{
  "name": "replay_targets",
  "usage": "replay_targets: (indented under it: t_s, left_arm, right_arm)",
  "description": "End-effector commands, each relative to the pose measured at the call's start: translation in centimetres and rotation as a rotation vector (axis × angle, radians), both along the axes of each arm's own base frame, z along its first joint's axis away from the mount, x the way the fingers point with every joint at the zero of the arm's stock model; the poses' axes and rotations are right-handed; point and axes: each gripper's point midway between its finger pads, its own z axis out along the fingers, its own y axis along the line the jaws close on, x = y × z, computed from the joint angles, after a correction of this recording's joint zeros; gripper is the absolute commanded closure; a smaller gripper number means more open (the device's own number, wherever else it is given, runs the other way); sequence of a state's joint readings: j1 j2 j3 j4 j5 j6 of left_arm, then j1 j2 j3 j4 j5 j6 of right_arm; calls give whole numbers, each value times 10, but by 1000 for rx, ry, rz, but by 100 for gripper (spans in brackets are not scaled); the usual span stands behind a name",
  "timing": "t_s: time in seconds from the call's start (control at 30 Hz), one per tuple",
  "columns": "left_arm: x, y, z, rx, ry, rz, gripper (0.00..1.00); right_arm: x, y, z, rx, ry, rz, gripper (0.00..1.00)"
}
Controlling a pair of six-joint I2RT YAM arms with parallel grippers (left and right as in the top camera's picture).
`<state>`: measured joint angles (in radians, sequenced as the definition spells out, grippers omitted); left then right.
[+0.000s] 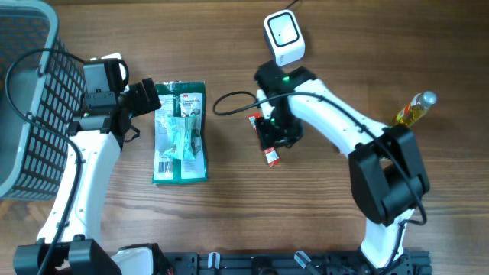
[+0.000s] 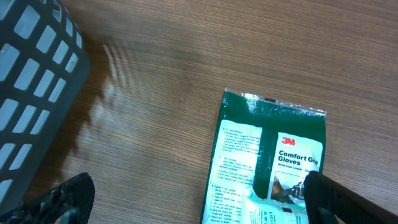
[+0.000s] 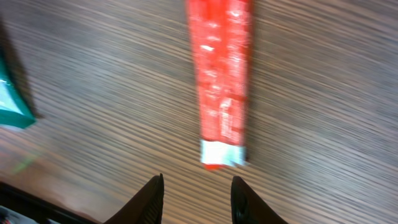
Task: Scan the item barcode
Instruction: 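Lift the red tube with the right gripper toward the scanner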
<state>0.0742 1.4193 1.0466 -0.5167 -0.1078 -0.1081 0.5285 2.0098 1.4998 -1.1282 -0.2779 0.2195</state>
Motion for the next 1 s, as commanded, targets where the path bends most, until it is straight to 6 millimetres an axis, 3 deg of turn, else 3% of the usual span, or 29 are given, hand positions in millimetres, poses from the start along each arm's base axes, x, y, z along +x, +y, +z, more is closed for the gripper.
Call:
replay_targets:
  t_s: [0.0,0.2,0.37,0.73,0.97]
  left_arm:
    - [1,4,8,18,-19,-4,0]
    - [1,4,8,18,-19,-4,0]
    - [1,4,8,18,-19,-4,0]
    - [1,4,8,18,-19,-4,0]
    - [1,4,8,18,-19,-4,0]
  right_arm:
    - [0,-14,-5,6,14,24,65]
    - [-3,-9,-27,21,-14,39,65]
    - [-3,-9,-32,25,-22,39,66]
    - [-15,-25,-62,-28,-32,39,66]
    - [-16,-26,-63,-29,-31,39,66]
